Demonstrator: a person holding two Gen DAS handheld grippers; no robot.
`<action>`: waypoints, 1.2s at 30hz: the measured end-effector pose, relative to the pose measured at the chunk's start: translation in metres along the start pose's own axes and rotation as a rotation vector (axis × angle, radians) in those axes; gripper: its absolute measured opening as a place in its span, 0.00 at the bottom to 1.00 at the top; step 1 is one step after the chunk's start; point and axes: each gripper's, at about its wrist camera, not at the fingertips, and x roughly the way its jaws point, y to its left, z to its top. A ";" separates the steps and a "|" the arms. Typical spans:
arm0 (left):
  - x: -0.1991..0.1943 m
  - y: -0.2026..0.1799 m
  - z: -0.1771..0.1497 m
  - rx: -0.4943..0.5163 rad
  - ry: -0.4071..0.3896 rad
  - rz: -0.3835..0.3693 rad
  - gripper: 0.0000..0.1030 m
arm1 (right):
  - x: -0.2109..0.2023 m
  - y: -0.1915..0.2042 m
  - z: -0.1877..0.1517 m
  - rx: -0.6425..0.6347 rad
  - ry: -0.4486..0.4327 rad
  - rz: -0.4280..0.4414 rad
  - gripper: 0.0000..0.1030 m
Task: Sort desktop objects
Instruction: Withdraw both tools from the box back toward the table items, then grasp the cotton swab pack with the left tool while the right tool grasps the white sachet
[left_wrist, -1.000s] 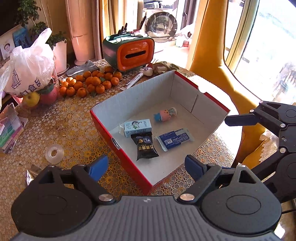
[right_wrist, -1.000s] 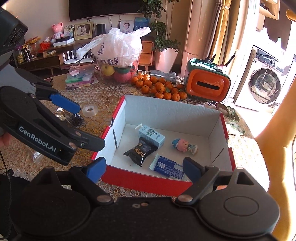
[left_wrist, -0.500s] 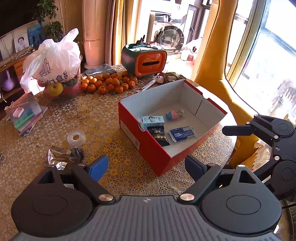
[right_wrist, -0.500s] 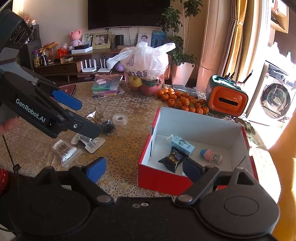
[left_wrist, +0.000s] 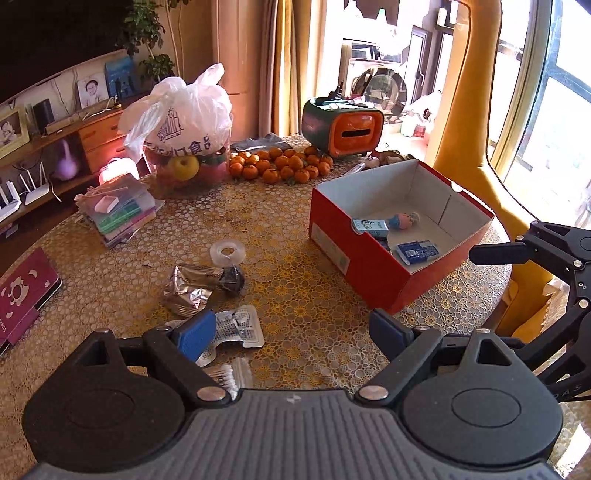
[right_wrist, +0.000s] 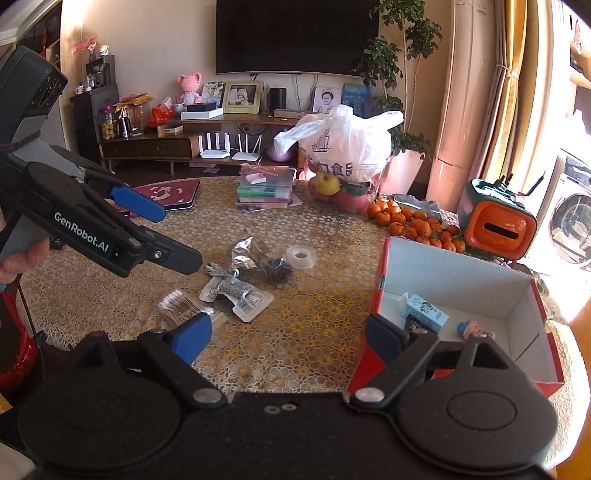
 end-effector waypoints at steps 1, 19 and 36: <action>-0.002 0.004 -0.003 -0.011 -0.004 0.007 0.87 | 0.001 0.004 0.000 -0.010 -0.006 0.000 0.88; 0.017 0.050 -0.079 -0.060 -0.054 0.042 0.99 | 0.070 0.031 0.006 -0.043 0.016 0.080 0.88; 0.074 0.071 -0.106 -0.086 -0.008 0.067 1.00 | 0.153 0.041 0.011 -0.153 0.108 0.124 0.84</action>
